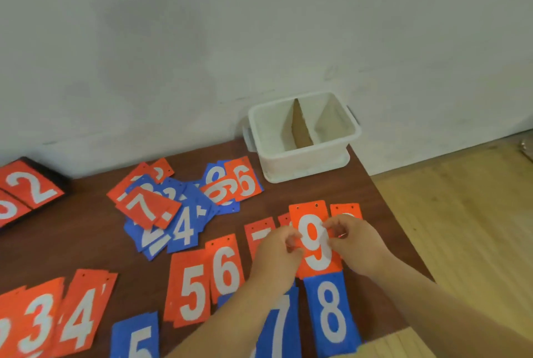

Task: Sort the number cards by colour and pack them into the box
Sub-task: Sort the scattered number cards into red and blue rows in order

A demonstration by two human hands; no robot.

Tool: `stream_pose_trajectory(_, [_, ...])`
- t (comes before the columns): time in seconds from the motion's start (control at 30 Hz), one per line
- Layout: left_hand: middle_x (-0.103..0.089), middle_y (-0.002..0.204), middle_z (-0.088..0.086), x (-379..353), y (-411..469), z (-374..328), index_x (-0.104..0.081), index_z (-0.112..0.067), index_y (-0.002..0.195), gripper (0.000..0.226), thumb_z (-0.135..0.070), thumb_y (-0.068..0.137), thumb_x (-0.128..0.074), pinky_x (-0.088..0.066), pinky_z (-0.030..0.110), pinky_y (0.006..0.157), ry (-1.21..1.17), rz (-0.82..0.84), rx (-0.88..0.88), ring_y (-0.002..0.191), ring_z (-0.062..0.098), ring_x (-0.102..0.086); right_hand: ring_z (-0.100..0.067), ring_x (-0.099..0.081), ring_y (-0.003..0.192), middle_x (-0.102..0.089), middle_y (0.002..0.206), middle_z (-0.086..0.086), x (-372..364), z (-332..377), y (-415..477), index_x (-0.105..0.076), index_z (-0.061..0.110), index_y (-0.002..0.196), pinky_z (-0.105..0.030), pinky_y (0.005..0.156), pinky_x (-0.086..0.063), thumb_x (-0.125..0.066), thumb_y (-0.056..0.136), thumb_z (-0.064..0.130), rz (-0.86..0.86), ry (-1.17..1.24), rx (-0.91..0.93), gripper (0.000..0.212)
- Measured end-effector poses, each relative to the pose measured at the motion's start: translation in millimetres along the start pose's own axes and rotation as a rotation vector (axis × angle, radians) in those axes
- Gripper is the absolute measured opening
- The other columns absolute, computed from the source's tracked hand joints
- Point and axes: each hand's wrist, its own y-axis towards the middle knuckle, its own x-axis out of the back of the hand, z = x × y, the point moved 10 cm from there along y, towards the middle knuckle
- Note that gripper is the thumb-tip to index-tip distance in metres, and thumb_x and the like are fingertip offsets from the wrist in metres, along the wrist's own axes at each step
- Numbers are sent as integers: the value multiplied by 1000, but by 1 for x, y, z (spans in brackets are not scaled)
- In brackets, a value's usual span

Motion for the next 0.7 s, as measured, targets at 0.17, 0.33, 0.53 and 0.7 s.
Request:
stream_pose_trajectory(0.17, [-63, 104, -14, -64, 32, -25, -67, -32, 112, 27, -13, 94, -65, -56, 27, 77, 90, 75, 10, 92, 6, -61, -6, -62, 87, -66, 101, 13, 41, -54, 26, -63, 36, 107, -12, 60, -43, -64, 91, 21, -17, -64, -44, 23])
stream_pose_trajectory(0.33, [-63, 112, -13, -95, 51, -30, -62, -33, 116, 24, -21, 95, -62, -58, 33, 79, 232, 132, 0, 94, 10, -63, -11, -63, 88, -68, 100, 10, 53, -91, 43, -64, 32, 102, -29, 77, -54, -66, 85, 24, -26, -105, -96, 19])
stream_pose_trajectory(0.53, [-61, 122, -14, -53, 43, -16, -58, -35, 126, 30, -33, 96, -61, -52, 23, 81, 374, 45, 15, 101, 6, -60, -17, -62, 108, -57, 131, 3, 55, -82, 47, -57, 29, 130, -32, 88, -57, -67, 90, 36, 19, -179, -62, 42])
stream_pose_trajectory(0.7, [-56, 130, -12, 32, 25, -1, -52, -33, 135, 45, -39, 93, -64, -47, 30, 100, 450, -130, 35, 121, 10, -54, -14, -56, 119, -49, 141, 8, 48, -9, 50, -52, 33, 134, -25, 91, -49, -68, 90, 39, 54, -255, 110, 47])
